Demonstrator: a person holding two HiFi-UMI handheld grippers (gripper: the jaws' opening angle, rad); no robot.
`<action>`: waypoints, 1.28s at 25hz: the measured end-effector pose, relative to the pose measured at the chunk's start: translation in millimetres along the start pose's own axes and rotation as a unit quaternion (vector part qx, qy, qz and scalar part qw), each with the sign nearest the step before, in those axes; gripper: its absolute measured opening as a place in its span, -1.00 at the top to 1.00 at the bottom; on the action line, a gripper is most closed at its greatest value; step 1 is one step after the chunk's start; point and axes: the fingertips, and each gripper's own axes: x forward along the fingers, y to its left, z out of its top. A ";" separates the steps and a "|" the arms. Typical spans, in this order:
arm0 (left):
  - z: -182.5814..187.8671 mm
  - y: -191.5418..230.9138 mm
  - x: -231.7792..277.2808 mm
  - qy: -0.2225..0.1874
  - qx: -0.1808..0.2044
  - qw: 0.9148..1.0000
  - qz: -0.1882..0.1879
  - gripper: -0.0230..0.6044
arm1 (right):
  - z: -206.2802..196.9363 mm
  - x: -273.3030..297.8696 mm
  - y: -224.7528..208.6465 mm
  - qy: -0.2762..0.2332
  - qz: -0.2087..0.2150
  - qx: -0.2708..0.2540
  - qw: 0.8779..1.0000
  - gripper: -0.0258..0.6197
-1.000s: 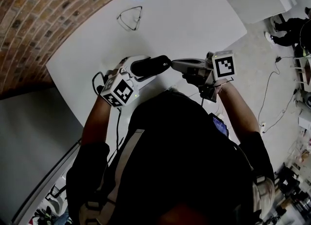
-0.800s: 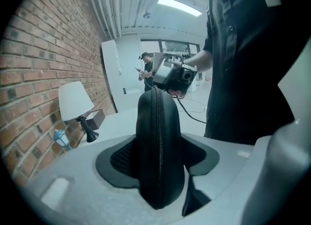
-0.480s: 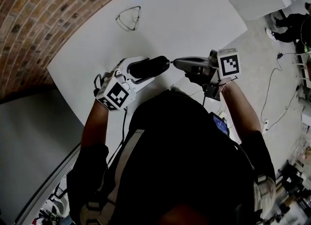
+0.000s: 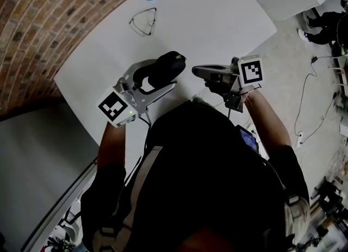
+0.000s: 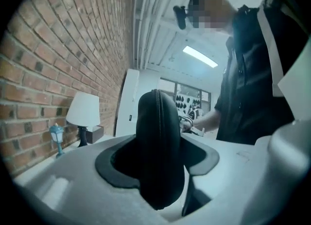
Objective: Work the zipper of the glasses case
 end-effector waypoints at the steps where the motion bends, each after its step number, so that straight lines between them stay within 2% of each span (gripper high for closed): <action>1: 7.9 1.6 -1.4 -0.002 0.007 1.000 0.000 0.11 | -2.0 -0.3 -1.3 -0.008 0.008 0.014 1.000 0.92; 3: 1.2 0.2 -0.1 0.033 0.034 0.999 -0.012 0.10 | 2.5 0.1 2.8 -0.034 0.032 0.029 0.998 0.92; 5: -13.6 -4.1 4.1 0.062 0.041 0.997 -0.026 0.10 | 13.5 1.8 12.9 -0.052 0.055 0.027 0.997 0.91; 10: -22.9 -12.2 7.4 0.065 0.025 0.997 -0.043 0.10 | 24.5 0.5 39.4 -0.048 0.109 0.015 0.993 0.89; 14: -37.0 -11.5 1.8 0.115 0.059 0.990 -0.051 0.10 | 22.9 -6.6 48.3 -0.055 0.165 0.051 0.983 0.68; 18: -40.0 -12.1 0.7 0.138 0.079 0.986 -0.058 0.09 | 16.1 -3.5 35.6 -0.048 0.148 0.064 0.986 0.66; 22: -47.1 -12.3 0.4 0.162 0.092 0.981 -0.060 0.09 | 7.6 -0.3 31.4 -0.038 0.149 0.081 0.985 0.66; 32: -70.2 -7.8 -2.2 0.222 0.128 0.964 -0.065 0.09 | -6.0 2.8 20.8 -0.002 0.114 0.074 0.991 0.68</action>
